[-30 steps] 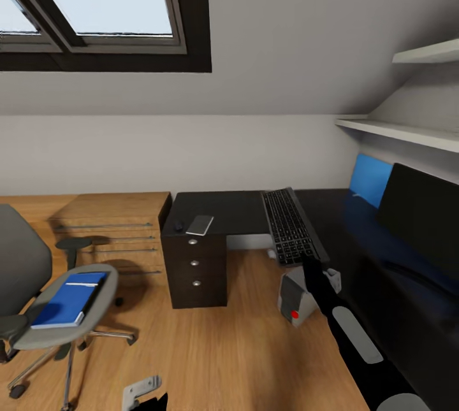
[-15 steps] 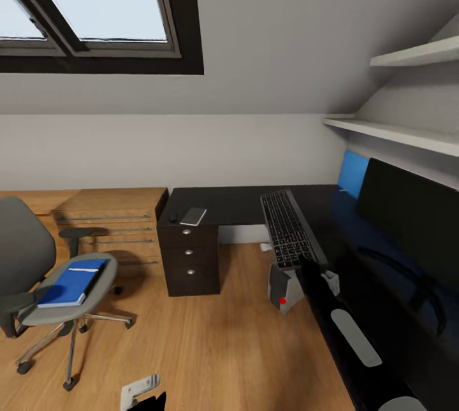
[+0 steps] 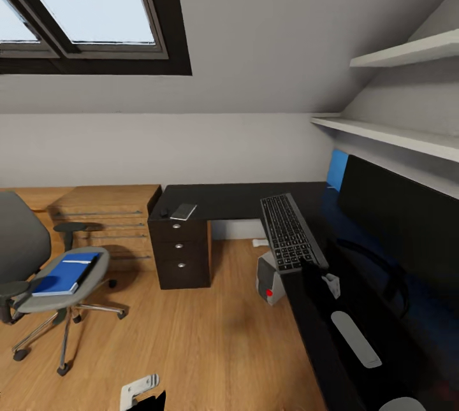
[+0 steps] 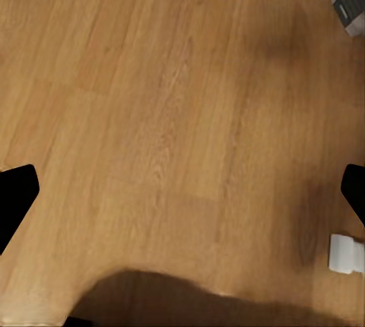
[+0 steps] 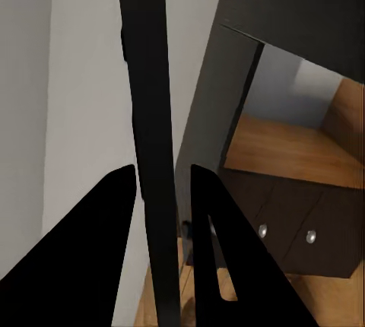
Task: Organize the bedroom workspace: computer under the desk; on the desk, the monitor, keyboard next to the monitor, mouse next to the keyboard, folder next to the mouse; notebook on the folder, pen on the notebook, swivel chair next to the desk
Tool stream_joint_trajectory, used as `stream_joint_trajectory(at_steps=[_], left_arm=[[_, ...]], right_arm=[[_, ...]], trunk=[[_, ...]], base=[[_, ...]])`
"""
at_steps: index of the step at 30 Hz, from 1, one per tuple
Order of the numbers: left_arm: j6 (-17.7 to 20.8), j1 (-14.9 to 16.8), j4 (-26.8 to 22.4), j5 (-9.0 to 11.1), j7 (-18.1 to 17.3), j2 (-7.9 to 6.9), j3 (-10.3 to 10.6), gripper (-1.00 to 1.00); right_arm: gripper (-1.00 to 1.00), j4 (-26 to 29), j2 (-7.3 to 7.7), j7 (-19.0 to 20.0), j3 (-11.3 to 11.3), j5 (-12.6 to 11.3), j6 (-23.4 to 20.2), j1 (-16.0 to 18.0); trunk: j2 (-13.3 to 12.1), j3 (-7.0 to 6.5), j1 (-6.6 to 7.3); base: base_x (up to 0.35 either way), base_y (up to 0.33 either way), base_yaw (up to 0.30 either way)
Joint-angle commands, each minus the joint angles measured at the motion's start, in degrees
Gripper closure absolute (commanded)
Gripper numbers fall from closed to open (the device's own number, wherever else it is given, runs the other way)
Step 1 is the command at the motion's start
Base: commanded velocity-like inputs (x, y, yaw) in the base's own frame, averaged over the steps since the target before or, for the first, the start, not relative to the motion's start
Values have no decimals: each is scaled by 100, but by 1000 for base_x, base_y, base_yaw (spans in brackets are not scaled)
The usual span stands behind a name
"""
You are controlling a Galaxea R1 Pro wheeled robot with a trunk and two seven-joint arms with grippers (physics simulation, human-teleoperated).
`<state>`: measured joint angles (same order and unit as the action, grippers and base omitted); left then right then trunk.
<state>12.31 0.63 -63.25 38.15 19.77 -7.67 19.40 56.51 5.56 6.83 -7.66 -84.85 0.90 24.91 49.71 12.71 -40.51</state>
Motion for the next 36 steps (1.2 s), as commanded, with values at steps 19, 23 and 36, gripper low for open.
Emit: stream_joint_trajectory(at_steps=[19,23,36], left_arm=[[-18,1,-73,40,79,-5,53,-100],[-18,2,-71,41,79,-12,49,-100],[-18,1,-67,43,62,-15,-99,-100]], right_arm=[[100,-168,117,13,-137,111,4,5],[100,-167,120,12,-139,110,6,5],[100,-300,94,-14,-136,100,18,5]], trunk=[[7,8,2],[7,8,2],[7,8,2]], base=[[0,-4,0],[-24,-199,0],[-61,-162,-26]])
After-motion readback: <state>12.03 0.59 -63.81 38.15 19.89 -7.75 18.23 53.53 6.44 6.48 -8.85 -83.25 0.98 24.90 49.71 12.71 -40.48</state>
